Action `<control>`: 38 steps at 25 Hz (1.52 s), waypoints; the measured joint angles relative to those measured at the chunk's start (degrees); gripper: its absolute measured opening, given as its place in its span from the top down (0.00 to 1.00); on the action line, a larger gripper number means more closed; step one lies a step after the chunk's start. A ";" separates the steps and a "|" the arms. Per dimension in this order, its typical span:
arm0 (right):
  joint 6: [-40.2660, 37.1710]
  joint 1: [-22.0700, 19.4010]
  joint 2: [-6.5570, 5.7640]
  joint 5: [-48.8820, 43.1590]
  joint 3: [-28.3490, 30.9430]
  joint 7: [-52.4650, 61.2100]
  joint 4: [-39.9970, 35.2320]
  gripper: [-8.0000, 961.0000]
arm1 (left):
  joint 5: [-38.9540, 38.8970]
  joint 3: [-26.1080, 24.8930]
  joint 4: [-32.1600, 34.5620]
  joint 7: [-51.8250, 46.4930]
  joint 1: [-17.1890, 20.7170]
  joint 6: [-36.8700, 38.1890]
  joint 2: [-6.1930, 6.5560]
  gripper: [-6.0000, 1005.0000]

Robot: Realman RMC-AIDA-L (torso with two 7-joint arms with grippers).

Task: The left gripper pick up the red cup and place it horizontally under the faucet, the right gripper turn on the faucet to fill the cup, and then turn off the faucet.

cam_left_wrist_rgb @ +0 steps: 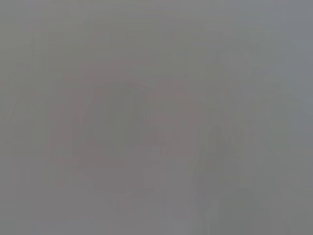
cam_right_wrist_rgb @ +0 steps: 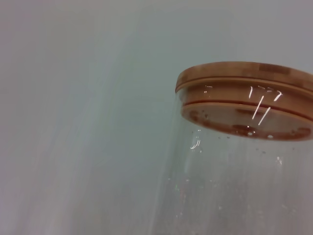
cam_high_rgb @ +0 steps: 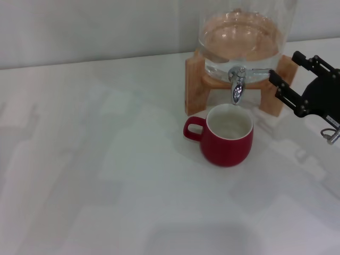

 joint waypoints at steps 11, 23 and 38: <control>3.76 -4.20 0.04 -0.01 2.91 -0.19 0.15 0.36 | 0.00 -0.21 0.45 0.40 0.05 0.03 -0.06 0.25; 2.96 -5.05 -0.48 -0.09 14.72 -0.72 0.10 0.36 | -0.87 -1.71 4.33 0.53 -1.15 -0.18 0.00 0.25; -8.92 -0.14 1.19 2.65 26.22 -3.21 0.03 0.36 | -10.93 -8.18 22.32 1.96 -9.65 -4.23 0.17 0.25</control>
